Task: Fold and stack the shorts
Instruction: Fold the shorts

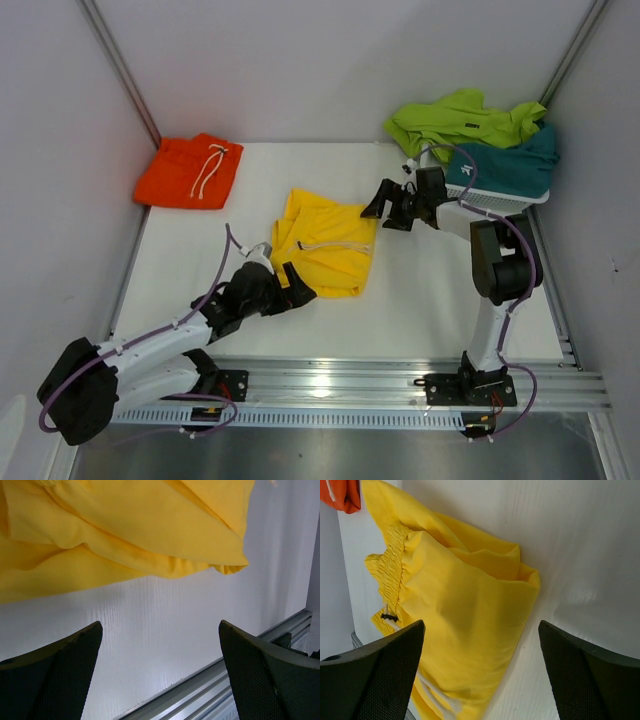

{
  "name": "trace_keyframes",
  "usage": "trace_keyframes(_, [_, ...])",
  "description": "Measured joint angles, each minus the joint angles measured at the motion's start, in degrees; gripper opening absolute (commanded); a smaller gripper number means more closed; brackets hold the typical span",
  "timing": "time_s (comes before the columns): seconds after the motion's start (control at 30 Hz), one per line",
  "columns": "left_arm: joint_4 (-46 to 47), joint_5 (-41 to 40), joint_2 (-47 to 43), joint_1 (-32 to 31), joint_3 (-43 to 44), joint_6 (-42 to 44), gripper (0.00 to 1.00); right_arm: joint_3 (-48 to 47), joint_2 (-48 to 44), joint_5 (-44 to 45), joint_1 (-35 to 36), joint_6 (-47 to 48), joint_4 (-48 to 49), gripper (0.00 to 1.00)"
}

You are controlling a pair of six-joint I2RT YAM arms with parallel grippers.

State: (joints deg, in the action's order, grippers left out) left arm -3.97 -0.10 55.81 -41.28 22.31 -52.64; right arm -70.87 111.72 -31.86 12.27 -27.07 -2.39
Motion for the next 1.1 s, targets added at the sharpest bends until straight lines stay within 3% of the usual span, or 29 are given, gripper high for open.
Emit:
trace_keyframes(0.4, [13.46, -10.19, 6.43, -7.76, -6.27, -14.27, 0.99, 0.17, 5.7, -3.56, -0.2, -4.04, 8.55, 0.87])
trace_keyframes(0.93, [36.74, -23.41, 21.33, -9.62, -8.41, -30.03, 0.99, 2.62, 5.7, -4.02, -0.28, -5.97, 13.73, 0.84])
trace_keyframes(1.0, [38.38, -23.82, 23.58, -9.68, -7.54, -31.23, 0.99, 2.62, 5.7, -3.96, -0.26, -5.99, 13.79, 0.79])
trace_keyframes(1.1, [40.46, -24.39, 26.25, -9.77, -6.51, -32.52, 0.99, 2.73, 5.7, -3.56, 0.04, -6.19, 13.77, 0.58])
